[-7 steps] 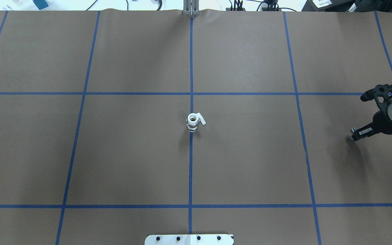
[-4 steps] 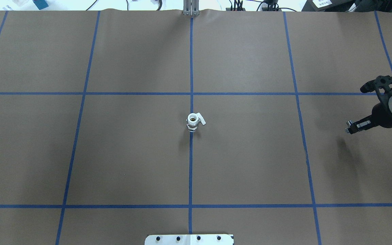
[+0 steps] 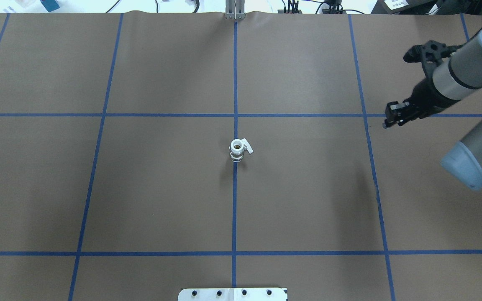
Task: Assemble PPR valve and pipe with both arms
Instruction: 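Carry the chrome fitting with the right gripper above the valve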
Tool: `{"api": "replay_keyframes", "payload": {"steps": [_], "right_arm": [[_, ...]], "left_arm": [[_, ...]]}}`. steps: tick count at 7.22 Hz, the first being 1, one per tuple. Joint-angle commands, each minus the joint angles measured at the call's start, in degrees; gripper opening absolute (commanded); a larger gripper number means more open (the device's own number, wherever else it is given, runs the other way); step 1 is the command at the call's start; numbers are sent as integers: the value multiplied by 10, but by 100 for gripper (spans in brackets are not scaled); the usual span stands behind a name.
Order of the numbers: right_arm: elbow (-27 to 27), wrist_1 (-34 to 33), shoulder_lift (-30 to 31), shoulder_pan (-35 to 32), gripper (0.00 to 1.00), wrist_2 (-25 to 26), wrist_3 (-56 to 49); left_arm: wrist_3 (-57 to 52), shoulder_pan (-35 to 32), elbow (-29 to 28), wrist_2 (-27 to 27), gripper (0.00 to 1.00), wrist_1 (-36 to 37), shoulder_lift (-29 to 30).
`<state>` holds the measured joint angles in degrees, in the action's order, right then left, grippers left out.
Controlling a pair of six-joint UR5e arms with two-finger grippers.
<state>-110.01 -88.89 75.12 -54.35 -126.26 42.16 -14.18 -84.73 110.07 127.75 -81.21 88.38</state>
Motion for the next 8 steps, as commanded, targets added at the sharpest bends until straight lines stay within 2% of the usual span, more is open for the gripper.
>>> {"api": "replay_keyframes", "payload": {"steps": [1, 2, 3, 4, 6, 7, 8], "right_arm": [[-2, -92, -132, 46, 0, 7, 130], [2, -95, -172, 80, 0, 17, 214], [16, -114, -216, 114, 0, 68, 284], [48, -157, -274, 142, 0, 97, 336], [139, -172, -365, 184, 0, 145, 434], [177, -172, -388, 199, 0, 161, 452], [187, -170, -391, 212, 0, 169, 456]], "left_arm": [[-23, -18, 1, 1, 100, 6, -22], [-23, -18, 0, 5, 100, 5, -22], [-23, -18, -1, 7, 100, 6, -23], [-23, -18, -2, 7, 100, 6, -23], [-23, -18, -2, 8, 100, 3, -30], [-23, -18, -1, 8, 100, 0, -36], [-23, -18, -1, 8, 100, -2, -39]]}}
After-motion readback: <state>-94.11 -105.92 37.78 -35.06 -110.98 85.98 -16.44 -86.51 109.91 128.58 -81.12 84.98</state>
